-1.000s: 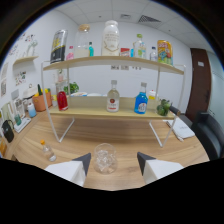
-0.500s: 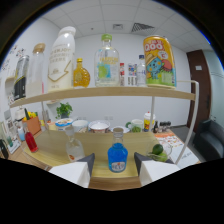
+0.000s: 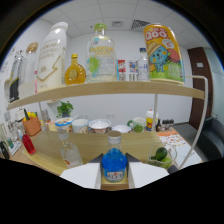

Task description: Make me a cup of Mount Fuji.

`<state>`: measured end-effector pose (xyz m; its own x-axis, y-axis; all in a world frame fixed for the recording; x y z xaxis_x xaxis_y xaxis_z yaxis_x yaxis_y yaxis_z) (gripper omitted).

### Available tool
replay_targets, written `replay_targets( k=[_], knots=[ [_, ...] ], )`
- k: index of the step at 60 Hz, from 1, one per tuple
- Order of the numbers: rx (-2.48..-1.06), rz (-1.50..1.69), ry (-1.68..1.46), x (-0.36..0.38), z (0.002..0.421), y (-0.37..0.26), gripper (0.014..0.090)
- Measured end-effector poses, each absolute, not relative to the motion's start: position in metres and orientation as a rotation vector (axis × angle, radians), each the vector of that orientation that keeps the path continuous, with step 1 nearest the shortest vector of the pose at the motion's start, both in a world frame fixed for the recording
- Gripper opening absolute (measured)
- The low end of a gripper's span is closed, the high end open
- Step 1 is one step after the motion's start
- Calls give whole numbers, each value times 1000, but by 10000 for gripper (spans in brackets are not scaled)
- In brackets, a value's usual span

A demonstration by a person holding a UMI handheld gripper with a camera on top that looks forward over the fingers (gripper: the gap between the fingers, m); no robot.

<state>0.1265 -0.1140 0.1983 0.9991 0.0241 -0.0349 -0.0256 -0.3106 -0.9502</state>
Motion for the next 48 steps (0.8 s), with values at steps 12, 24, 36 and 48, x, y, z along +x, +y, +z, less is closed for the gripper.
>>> replay_targets(
  k=[12, 24, 36, 48],
  knots=[
    [-1865, 67, 1, 117, 221, -156, 363],
    [-1983, 79, 63, 107, 160, -208, 362],
    [-2056, -60, 6, 108, 117, -227, 361],
    [-1984, -552, -440, 122, 128, -218, 360]
  ],
)
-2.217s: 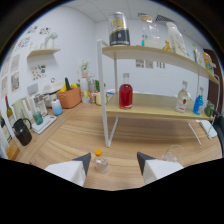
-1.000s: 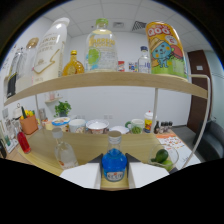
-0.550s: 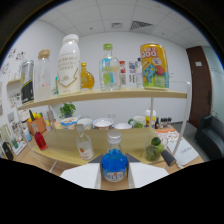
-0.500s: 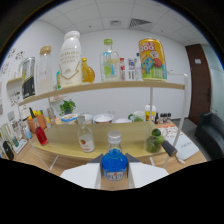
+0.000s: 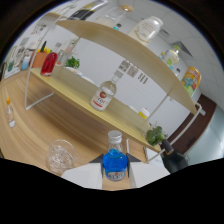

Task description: Make me a cup of Mount Fuji.

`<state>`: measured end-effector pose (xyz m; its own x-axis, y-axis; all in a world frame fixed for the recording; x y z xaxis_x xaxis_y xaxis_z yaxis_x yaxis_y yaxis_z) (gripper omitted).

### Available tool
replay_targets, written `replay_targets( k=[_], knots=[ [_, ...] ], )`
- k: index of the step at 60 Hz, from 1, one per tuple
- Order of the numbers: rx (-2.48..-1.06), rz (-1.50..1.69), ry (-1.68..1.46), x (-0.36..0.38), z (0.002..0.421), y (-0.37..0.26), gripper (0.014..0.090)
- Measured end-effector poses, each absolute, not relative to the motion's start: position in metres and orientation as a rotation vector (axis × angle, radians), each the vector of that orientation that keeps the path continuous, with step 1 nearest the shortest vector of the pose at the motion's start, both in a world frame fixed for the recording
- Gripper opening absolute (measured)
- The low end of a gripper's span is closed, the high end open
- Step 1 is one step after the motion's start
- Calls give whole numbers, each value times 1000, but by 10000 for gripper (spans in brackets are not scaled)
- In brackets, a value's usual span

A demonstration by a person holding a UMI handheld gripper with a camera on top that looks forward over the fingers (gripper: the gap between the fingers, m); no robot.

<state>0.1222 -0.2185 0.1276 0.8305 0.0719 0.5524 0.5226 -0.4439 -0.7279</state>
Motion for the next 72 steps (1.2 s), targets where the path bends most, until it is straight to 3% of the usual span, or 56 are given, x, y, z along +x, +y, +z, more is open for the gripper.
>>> replay_targets(
  k=[19, 34, 41, 53, 63, 72],
  knots=[
    [-1617, -1187, -1307, 107, 128, -206, 360],
    [-1363, -1521, -1679, 106, 120, -194, 361],
    [-1312, -1569, -1753, 108, 118, -190, 360],
    [-1378, -1452, -1639, 101, 130, -194, 361],
    [-1584, -1015, -1176, 90, 177, -207, 363],
    [-1628, -588, -741, 95, 226, -227, 364]
  ],
)
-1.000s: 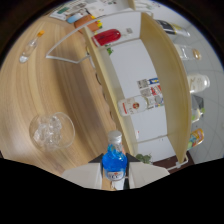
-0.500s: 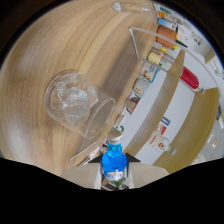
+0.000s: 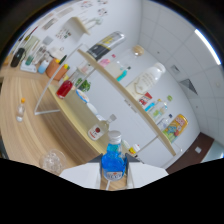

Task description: Make me a cup of Mount Fuji.

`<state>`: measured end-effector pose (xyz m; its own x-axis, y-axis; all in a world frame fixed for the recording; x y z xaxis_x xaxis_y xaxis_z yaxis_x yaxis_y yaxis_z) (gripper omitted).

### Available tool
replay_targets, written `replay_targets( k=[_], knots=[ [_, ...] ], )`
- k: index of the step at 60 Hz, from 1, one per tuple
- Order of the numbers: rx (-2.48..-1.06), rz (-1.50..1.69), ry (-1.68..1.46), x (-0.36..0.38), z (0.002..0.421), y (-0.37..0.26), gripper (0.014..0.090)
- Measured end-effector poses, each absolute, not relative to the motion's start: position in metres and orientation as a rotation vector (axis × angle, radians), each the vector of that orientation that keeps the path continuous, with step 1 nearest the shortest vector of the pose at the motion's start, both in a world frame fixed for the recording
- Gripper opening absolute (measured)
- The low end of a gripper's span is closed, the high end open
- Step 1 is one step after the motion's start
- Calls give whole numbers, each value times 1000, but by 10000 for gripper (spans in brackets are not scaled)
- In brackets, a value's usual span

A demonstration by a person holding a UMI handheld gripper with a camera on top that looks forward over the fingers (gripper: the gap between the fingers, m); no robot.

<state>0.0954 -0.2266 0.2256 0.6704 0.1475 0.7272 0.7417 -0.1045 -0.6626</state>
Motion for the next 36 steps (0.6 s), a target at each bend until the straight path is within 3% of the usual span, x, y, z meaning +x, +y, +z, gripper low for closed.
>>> replay_targets(
  k=[9, 21, 36],
  knots=[
    [-1727, -320, -372, 146, 220, -238, 363],
    [-1897, -133, -86, 221, 138, -238, 363],
    [-2025, -20, 21, 259, 65, -222, 362]
  ],
)
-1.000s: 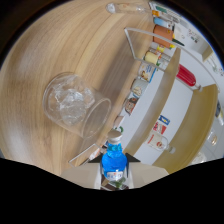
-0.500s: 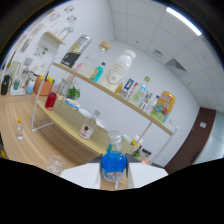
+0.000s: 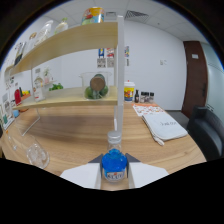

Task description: Make me a cup of Mount Fuji.

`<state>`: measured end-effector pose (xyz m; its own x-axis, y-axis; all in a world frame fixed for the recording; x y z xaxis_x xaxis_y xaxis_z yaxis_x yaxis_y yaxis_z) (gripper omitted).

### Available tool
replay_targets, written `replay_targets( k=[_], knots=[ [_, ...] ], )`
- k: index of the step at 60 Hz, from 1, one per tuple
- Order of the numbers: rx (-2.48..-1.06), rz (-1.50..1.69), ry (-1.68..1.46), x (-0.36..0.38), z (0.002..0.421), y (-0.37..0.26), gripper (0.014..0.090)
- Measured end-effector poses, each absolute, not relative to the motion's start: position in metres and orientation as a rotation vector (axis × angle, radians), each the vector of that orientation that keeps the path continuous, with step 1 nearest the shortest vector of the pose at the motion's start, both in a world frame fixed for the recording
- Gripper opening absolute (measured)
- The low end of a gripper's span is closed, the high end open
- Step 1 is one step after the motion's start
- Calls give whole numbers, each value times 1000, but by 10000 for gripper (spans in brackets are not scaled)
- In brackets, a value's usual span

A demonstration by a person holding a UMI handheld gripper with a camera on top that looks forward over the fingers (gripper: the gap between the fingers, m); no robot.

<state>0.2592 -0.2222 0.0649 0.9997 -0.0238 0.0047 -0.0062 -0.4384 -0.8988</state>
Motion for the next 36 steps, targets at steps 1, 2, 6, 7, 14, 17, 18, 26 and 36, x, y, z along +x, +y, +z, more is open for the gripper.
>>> replay_targets(
  k=[1, 2, 6, 7, 14, 17, 18, 26, 36],
  knots=[
    [-2029, -17, 20, 260, 62, -221, 363],
    [-2034, -12, 17, 260, 59, -220, 362],
    [-2066, -2, 12, 263, 46, -218, 362],
    [-2073, -1, 9, 263, 43, -218, 363],
    [-2124, 6, -18, 263, 26, -219, 365],
    [-2133, 26, 8, 263, 26, -220, 365],
    [-2136, 30, 14, 264, 25, -220, 366],
    [-2159, 22, 4, 264, 21, -227, 370],
    [-2181, -8, 1, 266, 19, -238, 379]
  ],
)
